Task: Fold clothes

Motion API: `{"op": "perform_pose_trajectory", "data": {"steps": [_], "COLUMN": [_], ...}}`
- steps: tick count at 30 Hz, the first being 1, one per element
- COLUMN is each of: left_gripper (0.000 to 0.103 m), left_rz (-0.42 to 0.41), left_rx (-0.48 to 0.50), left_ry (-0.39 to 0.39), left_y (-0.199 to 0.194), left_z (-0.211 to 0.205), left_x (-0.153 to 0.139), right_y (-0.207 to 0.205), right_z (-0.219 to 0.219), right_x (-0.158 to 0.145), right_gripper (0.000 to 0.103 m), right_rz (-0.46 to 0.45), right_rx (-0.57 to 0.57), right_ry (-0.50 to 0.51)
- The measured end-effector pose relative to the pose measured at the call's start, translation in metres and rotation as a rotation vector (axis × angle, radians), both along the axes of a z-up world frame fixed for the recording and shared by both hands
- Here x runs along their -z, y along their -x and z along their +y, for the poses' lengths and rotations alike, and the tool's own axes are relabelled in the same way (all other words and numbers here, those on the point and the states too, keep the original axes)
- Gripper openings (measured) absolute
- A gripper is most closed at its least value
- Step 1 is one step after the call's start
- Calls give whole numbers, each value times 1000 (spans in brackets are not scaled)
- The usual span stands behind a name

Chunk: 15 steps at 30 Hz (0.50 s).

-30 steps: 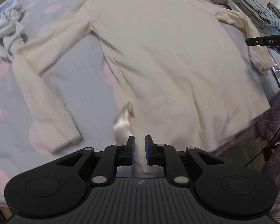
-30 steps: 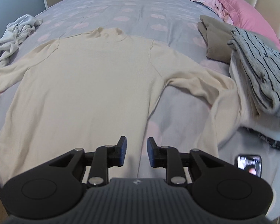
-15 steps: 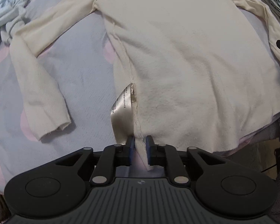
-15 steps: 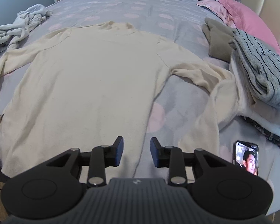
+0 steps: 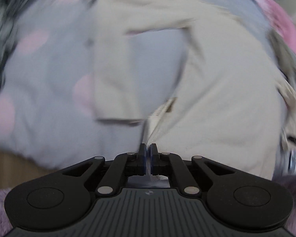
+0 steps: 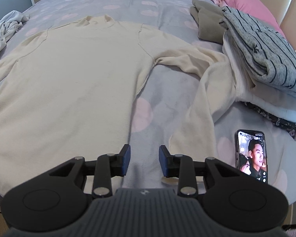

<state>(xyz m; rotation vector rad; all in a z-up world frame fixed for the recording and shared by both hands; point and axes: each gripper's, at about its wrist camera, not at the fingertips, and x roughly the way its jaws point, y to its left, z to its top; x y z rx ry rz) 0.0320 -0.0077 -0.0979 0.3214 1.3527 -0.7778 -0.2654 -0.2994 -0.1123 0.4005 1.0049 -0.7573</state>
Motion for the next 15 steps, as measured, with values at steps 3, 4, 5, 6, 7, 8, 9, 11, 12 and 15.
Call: {"op": "perform_pose_trajectory", "data": {"steps": [3,4,5,6,7,8,9,11,12,15], "left_gripper": [2,2,2,2,2,2,2,2,2,2], "left_rz": [55,43,35,33,30,28,26,16,13,-1], "left_rx": [-106,-87,-76,-74,-72,-70,-69,-76,-77,-58], "left_ry": [-25,-40,-51,-54,-58,-61,-65,-73,-76,-93], "left_y": [-22,-20,-18,-18,-18,-17,-17,-18,-18,-14], "left_z": [12,8,4,2,1,0,-1,-3,-3,-4], "left_x": [12,14,14,14,13,13,12,13,12,14], "right_y": [2,4,7,9,12,15,18,23,25,27], "right_z": [0,-1,-2,-2,-2,-2,-2,0,1,3], "right_x": [0,0,1,2,4,6,8,15,18,26], "right_gripper": [34,34,34,34,34,34,33,30,27,26], "right_rz": [-6,-17,-27,-36,-39,-40,-37,-25,-15,13], "right_rx": [5,10,15,22,30,39,47,65,72,80], "right_ry": [-26,-54,-82,-112,-145,-178,-208,-265,-288,-321]}}
